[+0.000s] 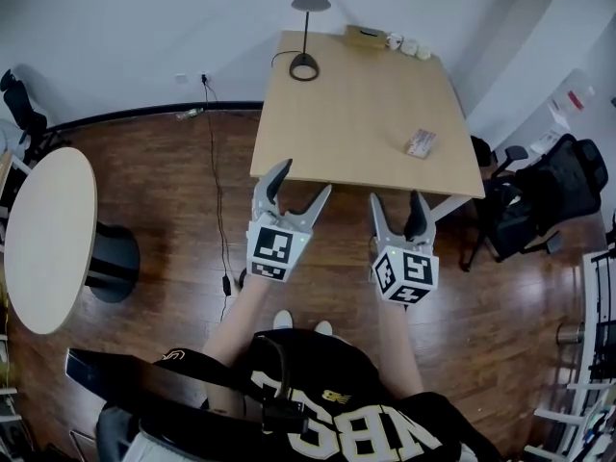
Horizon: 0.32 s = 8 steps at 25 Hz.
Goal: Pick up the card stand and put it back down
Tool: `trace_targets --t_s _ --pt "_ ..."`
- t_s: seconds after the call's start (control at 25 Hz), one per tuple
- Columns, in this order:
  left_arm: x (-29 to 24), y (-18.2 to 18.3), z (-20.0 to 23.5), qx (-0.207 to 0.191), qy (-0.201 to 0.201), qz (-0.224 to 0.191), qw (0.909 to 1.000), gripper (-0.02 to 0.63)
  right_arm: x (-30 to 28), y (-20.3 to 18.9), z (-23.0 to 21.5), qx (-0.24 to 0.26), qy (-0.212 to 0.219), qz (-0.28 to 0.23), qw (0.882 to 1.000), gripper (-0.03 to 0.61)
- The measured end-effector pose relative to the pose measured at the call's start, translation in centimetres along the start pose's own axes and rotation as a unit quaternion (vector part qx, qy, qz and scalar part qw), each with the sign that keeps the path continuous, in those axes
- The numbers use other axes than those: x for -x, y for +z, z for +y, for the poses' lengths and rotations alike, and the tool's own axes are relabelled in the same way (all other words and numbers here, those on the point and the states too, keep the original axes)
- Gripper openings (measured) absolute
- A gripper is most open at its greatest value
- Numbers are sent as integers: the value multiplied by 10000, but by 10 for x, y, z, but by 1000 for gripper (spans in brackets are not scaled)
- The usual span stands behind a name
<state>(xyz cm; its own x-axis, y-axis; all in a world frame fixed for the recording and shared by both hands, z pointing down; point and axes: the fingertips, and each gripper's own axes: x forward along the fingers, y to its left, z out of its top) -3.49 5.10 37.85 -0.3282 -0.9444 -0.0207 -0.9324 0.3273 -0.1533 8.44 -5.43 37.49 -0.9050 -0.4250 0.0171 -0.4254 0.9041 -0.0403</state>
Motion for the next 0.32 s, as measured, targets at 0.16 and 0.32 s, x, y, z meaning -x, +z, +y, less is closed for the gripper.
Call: trace_targets --t_s 0.16,0.32 --pt "-4 1 -17 -32 0 4 10000 324 10 3 -19 -46 -4 -111 9999 341" --pt "-11 6 -30 -42 -10 17 10000 324 17 0 -39 -67 -88 -22 9999 341"
